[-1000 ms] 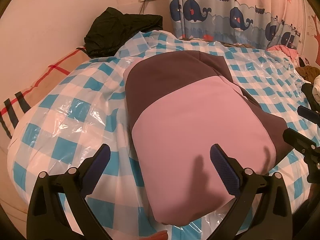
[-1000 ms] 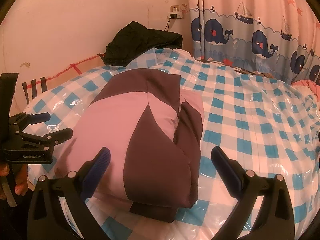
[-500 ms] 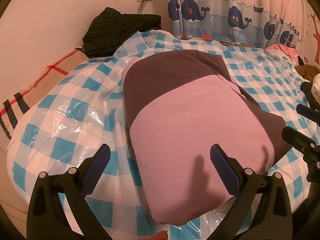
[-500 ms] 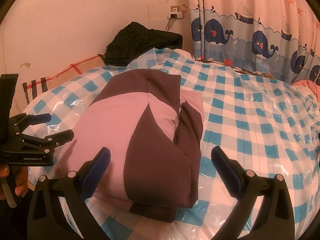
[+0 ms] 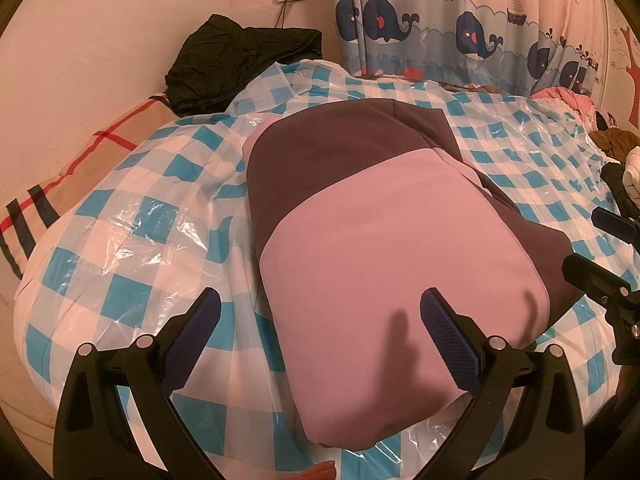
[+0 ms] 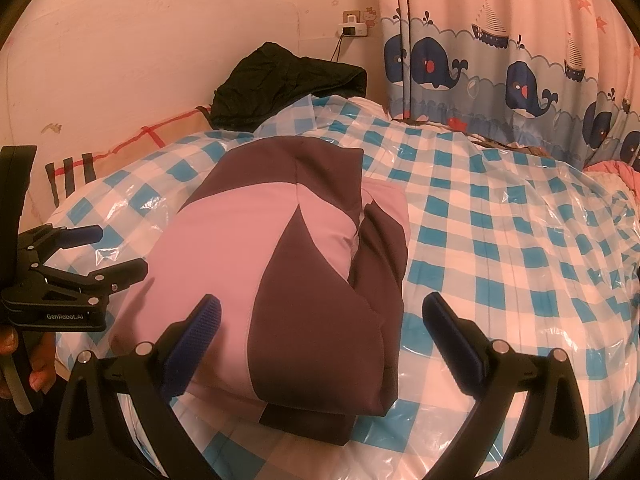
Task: Fold large clothes
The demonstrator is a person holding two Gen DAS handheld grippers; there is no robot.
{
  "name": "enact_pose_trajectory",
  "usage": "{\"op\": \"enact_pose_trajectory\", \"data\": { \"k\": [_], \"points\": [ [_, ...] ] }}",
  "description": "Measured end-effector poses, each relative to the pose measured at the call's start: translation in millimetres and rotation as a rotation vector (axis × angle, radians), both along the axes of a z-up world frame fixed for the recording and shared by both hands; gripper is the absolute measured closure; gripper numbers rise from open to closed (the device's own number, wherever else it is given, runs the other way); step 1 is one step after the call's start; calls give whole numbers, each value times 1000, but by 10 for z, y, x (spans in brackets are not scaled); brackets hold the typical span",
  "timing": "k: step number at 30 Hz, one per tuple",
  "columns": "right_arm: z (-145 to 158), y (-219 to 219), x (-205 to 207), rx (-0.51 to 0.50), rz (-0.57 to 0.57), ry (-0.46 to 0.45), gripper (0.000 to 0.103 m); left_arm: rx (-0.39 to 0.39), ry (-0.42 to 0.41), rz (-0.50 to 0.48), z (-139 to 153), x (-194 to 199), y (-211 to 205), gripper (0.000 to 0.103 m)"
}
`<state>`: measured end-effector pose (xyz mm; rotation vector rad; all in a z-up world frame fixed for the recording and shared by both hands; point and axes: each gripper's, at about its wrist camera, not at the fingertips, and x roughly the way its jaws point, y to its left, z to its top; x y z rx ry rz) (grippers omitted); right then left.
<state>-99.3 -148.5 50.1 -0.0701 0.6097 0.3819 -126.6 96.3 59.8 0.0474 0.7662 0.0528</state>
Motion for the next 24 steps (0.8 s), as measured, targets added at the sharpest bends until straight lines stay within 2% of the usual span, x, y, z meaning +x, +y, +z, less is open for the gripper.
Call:
{"op": "enact_pose_trajectory", "data": {
  "k": [24],
  "points": [
    [2,4,2,-1,1,1,6,3,1,-1,-8,0,-11,7]
  ]
}}
